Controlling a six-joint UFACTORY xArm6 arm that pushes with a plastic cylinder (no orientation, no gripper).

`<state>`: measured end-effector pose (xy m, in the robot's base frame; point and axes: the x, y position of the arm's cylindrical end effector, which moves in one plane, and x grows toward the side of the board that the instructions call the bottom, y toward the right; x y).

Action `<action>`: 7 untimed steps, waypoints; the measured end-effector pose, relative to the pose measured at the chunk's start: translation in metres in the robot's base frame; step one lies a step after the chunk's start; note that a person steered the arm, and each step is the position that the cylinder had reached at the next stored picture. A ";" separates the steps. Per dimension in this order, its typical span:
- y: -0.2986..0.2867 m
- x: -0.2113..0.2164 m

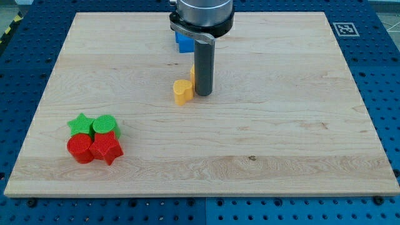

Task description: Move the yellow hexagon to the blue cube

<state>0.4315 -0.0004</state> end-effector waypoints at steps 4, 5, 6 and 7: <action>-0.005 -0.037; -0.007 -0.043; -0.009 -0.049; -0.011 -0.057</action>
